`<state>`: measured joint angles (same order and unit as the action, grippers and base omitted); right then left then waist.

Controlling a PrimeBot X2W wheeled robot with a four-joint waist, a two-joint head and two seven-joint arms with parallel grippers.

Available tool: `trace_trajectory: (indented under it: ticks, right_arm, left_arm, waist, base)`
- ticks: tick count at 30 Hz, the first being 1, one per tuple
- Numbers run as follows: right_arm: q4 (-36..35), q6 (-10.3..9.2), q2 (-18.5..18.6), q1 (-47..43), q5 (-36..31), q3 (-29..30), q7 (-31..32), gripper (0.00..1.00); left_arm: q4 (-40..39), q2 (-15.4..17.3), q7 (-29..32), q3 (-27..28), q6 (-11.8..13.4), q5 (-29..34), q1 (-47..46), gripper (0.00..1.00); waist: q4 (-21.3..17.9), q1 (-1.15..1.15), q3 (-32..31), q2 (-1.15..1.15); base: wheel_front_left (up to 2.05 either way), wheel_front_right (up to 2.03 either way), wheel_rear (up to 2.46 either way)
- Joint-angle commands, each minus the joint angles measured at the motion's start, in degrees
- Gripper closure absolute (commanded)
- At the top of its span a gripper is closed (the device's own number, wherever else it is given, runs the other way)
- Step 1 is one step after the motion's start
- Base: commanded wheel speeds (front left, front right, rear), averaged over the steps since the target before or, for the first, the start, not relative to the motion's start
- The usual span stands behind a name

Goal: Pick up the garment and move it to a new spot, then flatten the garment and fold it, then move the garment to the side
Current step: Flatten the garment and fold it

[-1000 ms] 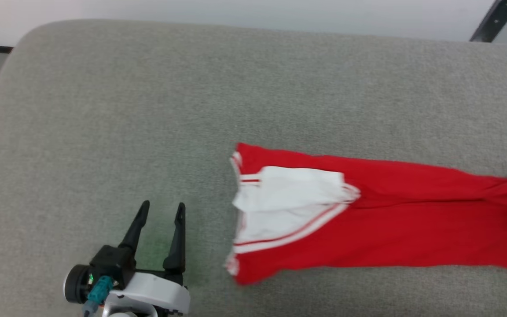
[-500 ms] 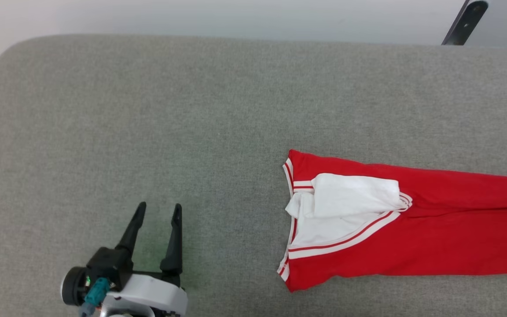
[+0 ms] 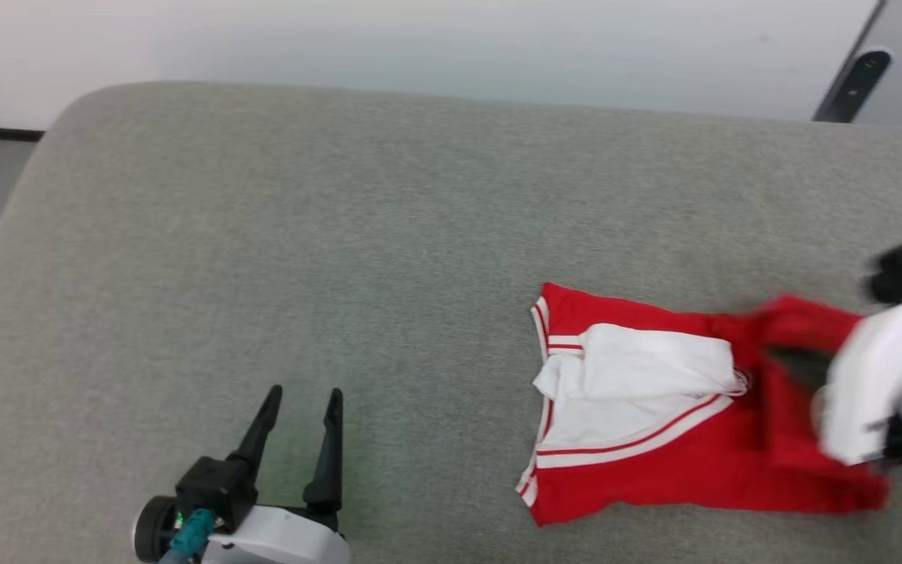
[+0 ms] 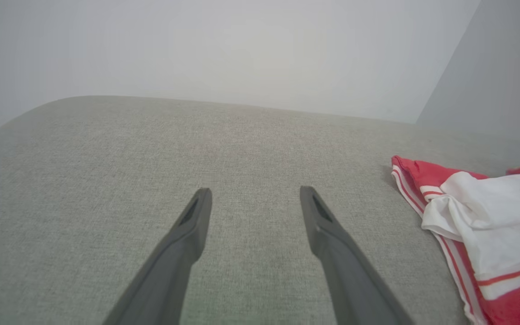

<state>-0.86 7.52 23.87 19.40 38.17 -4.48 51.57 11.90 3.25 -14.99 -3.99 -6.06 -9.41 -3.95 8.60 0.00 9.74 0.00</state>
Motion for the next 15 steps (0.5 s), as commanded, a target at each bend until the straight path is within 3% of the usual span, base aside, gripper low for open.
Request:
trace_trajectory:
  ticks: [1,15]
  right_arm:
    - [-0.7,-0.07,-1.2,0.8,0.4,-2.4,0.1,1.0]
    - [6.4,-0.07,-7.1,7.2,-0.1,-15.4,-4.4,1.0]
  left_arm:
    - [0.2,-0.2,-0.2,-0.4,-0.1,-0.3,0.5,0.0]
    - [0.7,-0.4,-0.2,-2.8,0.6,-3.0,-1.8,0.0]
  waist:
    - [1.7,0.0,-0.4,0.0]
    - [5.9,0.0,1.5,0.0]
  base:
    - [0.0,0.0,0.0]
    - [0.0,0.0,0.0]
